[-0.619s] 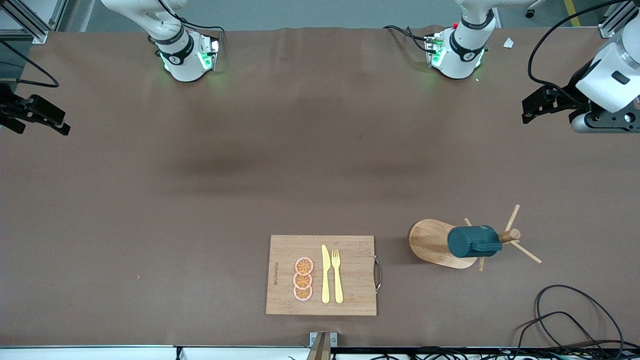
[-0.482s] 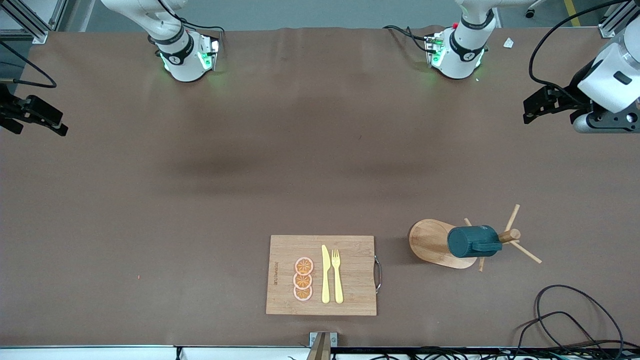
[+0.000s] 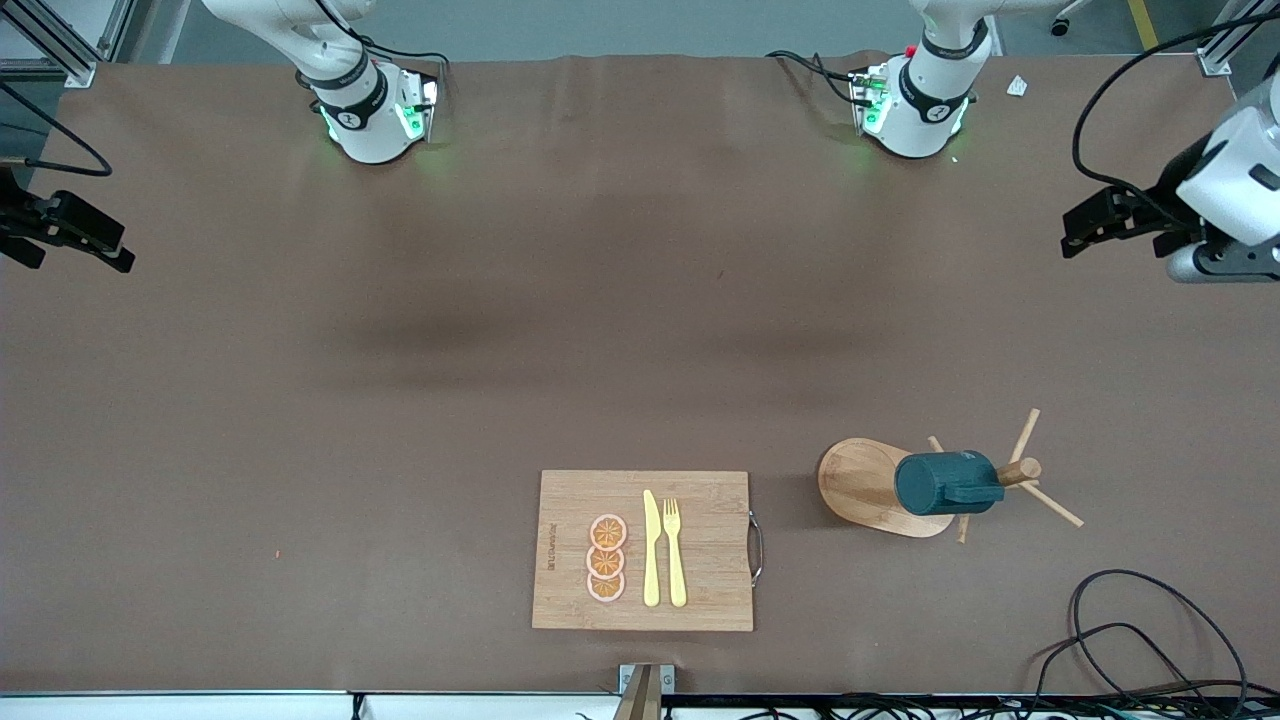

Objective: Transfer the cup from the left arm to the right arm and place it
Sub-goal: 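Reach the left gripper toward the teal mug on the wooden stand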

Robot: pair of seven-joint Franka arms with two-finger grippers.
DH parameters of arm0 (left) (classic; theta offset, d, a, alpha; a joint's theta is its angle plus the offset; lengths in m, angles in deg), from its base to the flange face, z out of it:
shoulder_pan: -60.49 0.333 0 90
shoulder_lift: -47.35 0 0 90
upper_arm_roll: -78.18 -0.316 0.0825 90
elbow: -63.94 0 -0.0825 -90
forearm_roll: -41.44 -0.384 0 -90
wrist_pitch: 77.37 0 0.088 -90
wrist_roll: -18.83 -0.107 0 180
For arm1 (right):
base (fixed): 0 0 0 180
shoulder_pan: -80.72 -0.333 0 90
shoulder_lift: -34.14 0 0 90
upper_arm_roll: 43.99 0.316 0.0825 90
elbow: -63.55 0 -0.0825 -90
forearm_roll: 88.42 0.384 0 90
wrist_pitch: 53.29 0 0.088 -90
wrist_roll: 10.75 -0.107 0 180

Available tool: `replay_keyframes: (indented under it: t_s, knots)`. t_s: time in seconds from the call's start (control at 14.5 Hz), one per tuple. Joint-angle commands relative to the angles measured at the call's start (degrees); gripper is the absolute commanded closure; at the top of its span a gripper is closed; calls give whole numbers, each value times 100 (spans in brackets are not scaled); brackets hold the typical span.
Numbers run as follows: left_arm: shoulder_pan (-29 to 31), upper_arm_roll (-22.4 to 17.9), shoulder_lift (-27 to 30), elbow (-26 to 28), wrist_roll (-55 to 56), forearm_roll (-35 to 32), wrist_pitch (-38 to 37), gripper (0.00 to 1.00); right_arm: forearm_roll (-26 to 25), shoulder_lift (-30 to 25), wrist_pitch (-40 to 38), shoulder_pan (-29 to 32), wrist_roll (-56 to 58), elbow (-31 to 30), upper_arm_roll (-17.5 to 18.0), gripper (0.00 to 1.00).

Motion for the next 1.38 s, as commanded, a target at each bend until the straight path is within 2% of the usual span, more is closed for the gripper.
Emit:
replay_keyframes:
  t_s: [0.0, 0.34, 0.55, 0.83, 1.31]
  knots:
    - [42, 17, -164, -287, -123, 66, -58, 0, -36, -59, 59, 128, 53, -66, 92, 0]
    - [-2, 18, -251, -296, -35, 23, -58, 0, -36, -59, 59, 128, 53, -66, 84, 0]
    - [-28, 18, -427, -497, 324, 31, -32, 0, -36, -59, 67, 128, 53, -66, 84, 0]
    - [-54, 79, -726, -639, 1755, 93, 459, 0, -36, -50, 76, 128, 53, -66, 92, 0]
    - [-20, 79, -1288, -656, 5428, 997, 1575, 0, -27, -50, 129, 128, 53, -75, 92, 0]
